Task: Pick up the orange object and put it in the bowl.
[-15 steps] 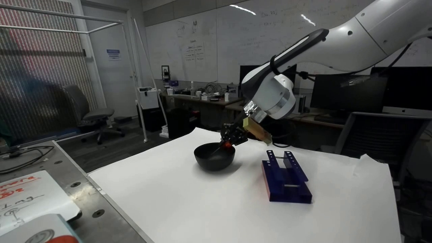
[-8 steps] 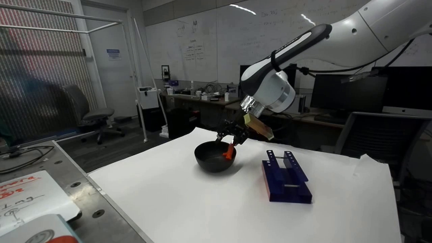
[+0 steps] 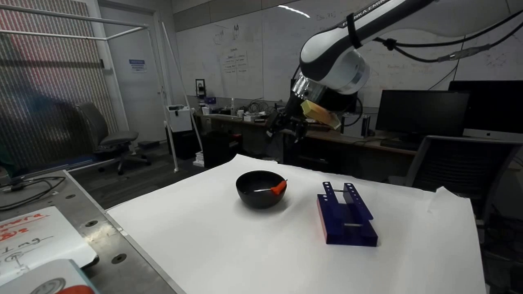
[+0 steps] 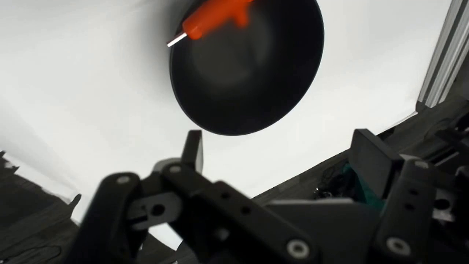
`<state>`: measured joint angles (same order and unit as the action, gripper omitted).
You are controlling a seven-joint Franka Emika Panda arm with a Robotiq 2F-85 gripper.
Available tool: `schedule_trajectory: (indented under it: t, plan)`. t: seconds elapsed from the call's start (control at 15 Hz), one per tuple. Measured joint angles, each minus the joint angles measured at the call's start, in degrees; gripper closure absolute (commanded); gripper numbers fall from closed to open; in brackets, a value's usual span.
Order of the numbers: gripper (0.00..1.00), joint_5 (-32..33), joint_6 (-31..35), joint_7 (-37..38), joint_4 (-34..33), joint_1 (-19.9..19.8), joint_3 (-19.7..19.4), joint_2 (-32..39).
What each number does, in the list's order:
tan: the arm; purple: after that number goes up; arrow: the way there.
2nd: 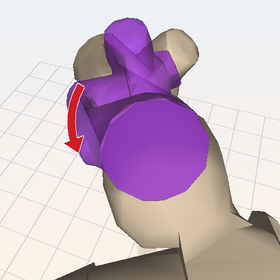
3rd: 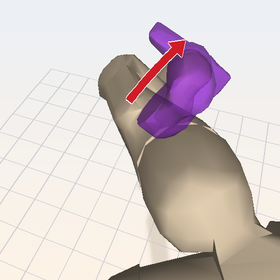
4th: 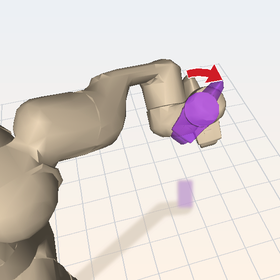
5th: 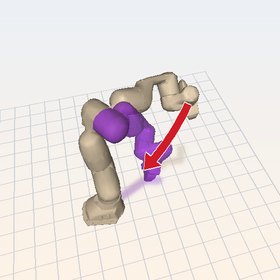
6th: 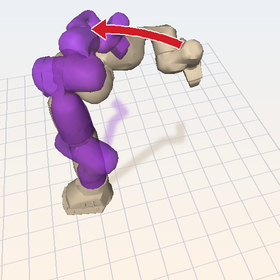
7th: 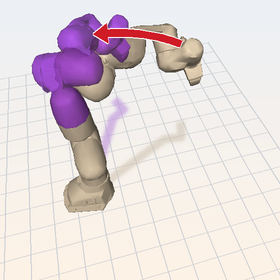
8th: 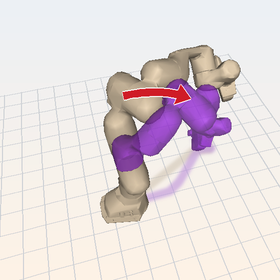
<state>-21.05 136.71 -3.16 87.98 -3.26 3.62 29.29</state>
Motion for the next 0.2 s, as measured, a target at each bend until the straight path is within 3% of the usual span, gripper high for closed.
schedule_trajectory:
  t: [0.2]
  plan:
    - [0.00, 7.3, -9.4, 4.1, -0.1, 1.3, -1.3, -4.2]
